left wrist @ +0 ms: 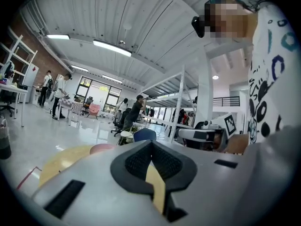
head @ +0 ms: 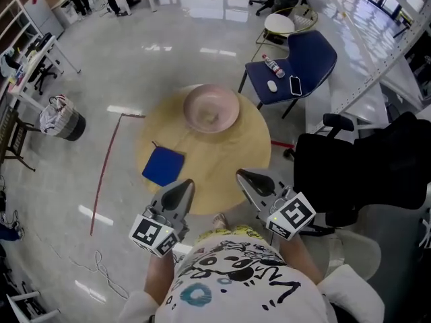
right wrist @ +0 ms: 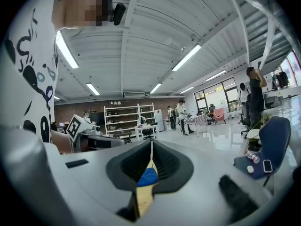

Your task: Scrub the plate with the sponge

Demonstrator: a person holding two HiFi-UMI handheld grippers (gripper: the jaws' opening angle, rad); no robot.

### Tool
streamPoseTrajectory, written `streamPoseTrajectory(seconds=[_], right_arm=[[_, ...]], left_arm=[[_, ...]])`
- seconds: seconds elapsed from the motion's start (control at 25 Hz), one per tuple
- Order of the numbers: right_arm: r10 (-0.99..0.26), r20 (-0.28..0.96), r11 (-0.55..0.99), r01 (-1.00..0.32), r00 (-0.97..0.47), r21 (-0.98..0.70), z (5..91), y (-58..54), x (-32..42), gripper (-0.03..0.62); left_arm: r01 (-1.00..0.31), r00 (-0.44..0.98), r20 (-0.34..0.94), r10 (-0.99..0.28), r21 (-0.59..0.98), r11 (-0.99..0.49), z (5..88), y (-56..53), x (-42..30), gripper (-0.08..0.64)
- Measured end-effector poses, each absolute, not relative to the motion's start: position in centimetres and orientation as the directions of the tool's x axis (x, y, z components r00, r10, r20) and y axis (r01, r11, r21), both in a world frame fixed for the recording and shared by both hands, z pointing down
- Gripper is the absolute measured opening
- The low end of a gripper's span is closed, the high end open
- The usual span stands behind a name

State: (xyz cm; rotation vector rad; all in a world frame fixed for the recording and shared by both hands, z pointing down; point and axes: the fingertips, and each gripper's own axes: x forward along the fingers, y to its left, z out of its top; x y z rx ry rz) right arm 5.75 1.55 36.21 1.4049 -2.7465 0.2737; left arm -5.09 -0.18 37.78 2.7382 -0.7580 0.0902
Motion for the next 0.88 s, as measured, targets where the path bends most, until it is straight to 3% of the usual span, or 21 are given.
streamPoseTrajectory(seconds=[0.88], right_arm=[[-0.733,0.348,0.524,-0.811,-0.585,-0.258,46.3,-13.4,14.9,0.031]], left_arm=[[-0.641,0.766,0.267,-0.585,0.393,-0.659,46.2,-9.5,0.5,0.015]])
